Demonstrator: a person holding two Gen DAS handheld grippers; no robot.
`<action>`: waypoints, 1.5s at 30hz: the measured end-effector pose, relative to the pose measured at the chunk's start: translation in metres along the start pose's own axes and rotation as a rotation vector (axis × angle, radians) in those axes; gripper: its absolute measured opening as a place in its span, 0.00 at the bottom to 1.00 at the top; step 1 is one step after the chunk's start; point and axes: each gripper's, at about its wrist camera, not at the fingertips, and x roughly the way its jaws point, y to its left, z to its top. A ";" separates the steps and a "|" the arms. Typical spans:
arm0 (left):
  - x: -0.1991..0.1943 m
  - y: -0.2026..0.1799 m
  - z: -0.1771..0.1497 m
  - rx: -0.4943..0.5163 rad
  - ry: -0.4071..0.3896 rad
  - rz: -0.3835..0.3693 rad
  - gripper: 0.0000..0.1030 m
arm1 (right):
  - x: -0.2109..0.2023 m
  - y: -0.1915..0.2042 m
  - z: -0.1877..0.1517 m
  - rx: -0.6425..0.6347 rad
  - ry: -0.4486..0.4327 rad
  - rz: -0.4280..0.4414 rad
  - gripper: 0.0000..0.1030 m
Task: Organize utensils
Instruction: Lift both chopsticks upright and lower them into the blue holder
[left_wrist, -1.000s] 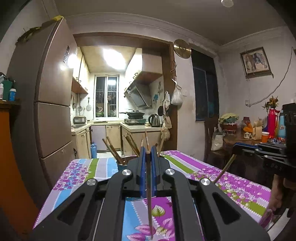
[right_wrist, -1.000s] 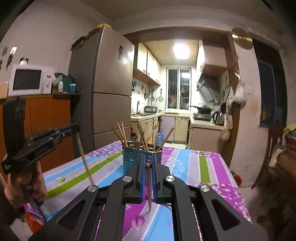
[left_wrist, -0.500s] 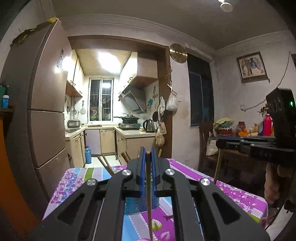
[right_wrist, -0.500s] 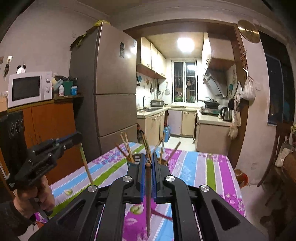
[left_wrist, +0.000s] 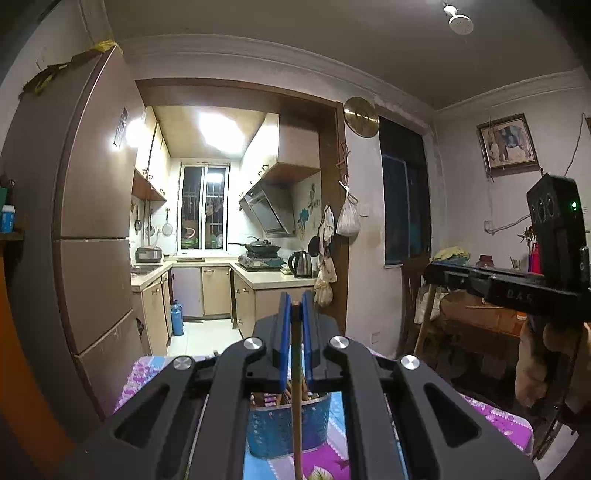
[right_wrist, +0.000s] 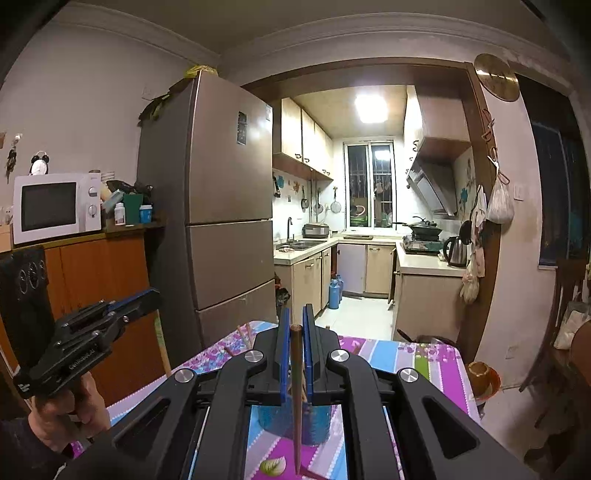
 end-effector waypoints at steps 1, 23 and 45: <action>0.002 0.000 0.003 0.003 -0.003 0.001 0.05 | 0.003 -0.001 0.003 0.003 -0.002 -0.002 0.08; 0.071 0.016 0.055 0.019 -0.059 0.040 0.05 | 0.069 -0.023 0.068 0.001 -0.036 -0.021 0.08; 0.129 0.034 0.028 -0.011 -0.023 0.043 0.05 | 0.151 -0.037 0.035 0.050 0.029 0.017 0.08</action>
